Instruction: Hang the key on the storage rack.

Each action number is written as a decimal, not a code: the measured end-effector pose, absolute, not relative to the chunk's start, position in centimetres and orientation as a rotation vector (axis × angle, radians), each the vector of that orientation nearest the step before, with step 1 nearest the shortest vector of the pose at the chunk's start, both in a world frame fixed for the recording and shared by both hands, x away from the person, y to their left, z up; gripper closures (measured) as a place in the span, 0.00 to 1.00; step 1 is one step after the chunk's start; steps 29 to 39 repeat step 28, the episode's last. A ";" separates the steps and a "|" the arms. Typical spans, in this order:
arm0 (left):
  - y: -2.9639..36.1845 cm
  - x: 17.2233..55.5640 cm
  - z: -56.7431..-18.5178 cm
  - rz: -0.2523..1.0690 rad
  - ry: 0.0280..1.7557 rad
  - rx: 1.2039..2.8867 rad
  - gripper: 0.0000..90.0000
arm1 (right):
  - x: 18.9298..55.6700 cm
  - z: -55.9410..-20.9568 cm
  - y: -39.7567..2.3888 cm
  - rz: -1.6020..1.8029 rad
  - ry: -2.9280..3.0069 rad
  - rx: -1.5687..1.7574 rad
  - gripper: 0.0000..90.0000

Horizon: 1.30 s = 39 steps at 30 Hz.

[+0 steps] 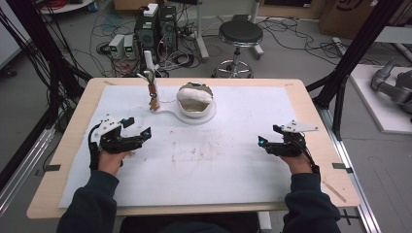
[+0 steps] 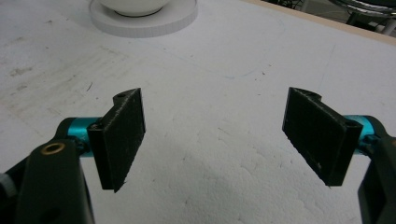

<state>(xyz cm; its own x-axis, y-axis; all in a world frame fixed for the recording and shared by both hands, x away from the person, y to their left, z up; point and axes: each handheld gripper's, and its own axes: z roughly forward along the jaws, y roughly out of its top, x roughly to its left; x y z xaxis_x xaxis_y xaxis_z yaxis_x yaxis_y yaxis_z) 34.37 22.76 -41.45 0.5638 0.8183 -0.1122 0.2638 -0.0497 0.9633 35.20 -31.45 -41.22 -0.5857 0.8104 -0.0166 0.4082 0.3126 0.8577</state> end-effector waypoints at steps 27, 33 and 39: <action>22.9 34.8 -41.8 0.563 0.951 1.599 0.19 | 35.2 -41.4 -32.0 1.202 2.127 1.095 0.24; 22.9 34.8 -41.8 0.560 0.952 1.598 0.19 | 35.2 -41.4 -32.0 1.203 2.127 1.100 0.24; 22.9 34.8 -41.8 0.560 0.952 1.598 0.19 | 35.2 -41.4 -32.0 1.203 2.127 1.100 0.24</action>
